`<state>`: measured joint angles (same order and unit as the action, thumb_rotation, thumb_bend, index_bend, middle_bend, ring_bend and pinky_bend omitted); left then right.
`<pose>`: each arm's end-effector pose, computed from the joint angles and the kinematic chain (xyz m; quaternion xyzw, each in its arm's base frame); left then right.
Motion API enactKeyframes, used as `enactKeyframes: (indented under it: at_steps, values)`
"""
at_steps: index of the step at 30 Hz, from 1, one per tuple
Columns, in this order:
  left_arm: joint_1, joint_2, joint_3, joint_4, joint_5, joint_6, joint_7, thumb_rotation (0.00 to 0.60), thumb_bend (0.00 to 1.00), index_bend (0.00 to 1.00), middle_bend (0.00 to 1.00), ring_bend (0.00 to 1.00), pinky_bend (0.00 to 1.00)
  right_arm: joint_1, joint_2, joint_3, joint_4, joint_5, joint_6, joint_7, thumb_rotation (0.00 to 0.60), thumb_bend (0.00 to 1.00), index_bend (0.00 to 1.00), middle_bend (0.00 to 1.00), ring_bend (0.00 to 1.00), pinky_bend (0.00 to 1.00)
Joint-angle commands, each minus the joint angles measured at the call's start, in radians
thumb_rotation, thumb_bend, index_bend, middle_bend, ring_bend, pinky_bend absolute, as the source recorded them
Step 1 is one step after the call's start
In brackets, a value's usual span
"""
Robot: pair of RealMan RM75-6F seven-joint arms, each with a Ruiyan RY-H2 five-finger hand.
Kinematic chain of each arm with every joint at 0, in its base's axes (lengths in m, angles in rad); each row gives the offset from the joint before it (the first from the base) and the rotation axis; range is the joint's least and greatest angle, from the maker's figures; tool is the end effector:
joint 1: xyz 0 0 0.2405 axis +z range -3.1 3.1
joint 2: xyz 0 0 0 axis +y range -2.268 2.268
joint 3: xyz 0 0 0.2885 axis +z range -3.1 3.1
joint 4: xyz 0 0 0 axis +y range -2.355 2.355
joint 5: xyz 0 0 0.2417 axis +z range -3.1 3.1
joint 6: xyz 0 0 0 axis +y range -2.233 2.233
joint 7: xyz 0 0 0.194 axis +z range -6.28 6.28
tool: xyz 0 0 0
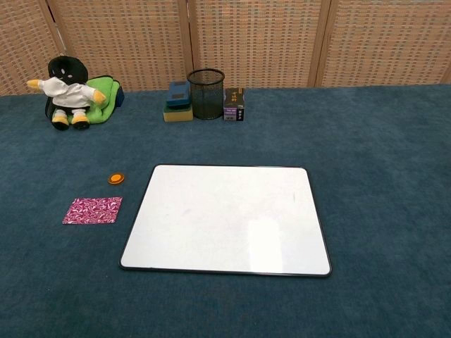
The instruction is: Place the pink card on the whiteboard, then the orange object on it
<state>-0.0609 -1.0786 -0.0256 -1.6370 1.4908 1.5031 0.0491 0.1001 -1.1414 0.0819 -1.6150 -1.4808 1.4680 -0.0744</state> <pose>-0.3584 0.2216 0.1556 -0.5997 -0.3788 -0.3598 0.6062 -0.3466 -0.2489 0.1398 0.5977 -0.3695 0.3817 0.6005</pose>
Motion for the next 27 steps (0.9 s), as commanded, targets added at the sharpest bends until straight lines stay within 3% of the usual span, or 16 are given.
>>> enactKeyframes:
  at_steps: [1, 8, 15, 20, 27]
  values:
    - [0.001, -0.001, 0.001, 0.002, 0.006, 0.004, -0.002, 0.600, 0.00, 0.00, 0.00, 0.00, 0.00, 0.000, 0.000, 0.000, 0.000, 0.000, 0.000, 0.000, 0.600, 0.00, 0.00, 0.00, 0.00, 0.00]
    - [-0.019, -0.013, 0.000, 0.031, 0.029, -0.015, -0.025, 0.600, 0.00, 0.00, 0.00, 0.00, 0.00, -0.003, -0.001, 0.000, -0.001, -0.004, 0.008, 0.007, 0.600, 0.00, 0.00, 0.00, 0.00, 0.00]
    - [-0.127, -0.025, 0.006, 0.024, 0.009, -0.227, -0.086, 0.600, 0.00, 0.00, 0.00, 0.00, 0.00, -0.001, -0.004, 0.000, 0.000, -0.008, 0.007, 0.002, 0.600, 0.00, 0.00, 0.00, 0.00, 0.00]
    - [-0.224, -0.078, -0.029, -0.006, -0.078, -0.387, 0.000, 0.600, 0.04, 0.01, 0.00, 0.00, 0.00, 0.002, -0.001, 0.000, 0.001, -0.005, -0.001, 0.006, 0.600, 0.00, 0.00, 0.00, 0.00, 0.00]
    - [-0.341, -0.220, -0.085, 0.014, -0.259, -0.537, 0.150, 0.600, 0.17, 0.23, 0.00, 0.00, 0.00, 0.004, 0.005, -0.007, 0.007, -0.017, -0.005, 0.028, 0.600, 0.00, 0.00, 0.00, 0.00, 0.00]
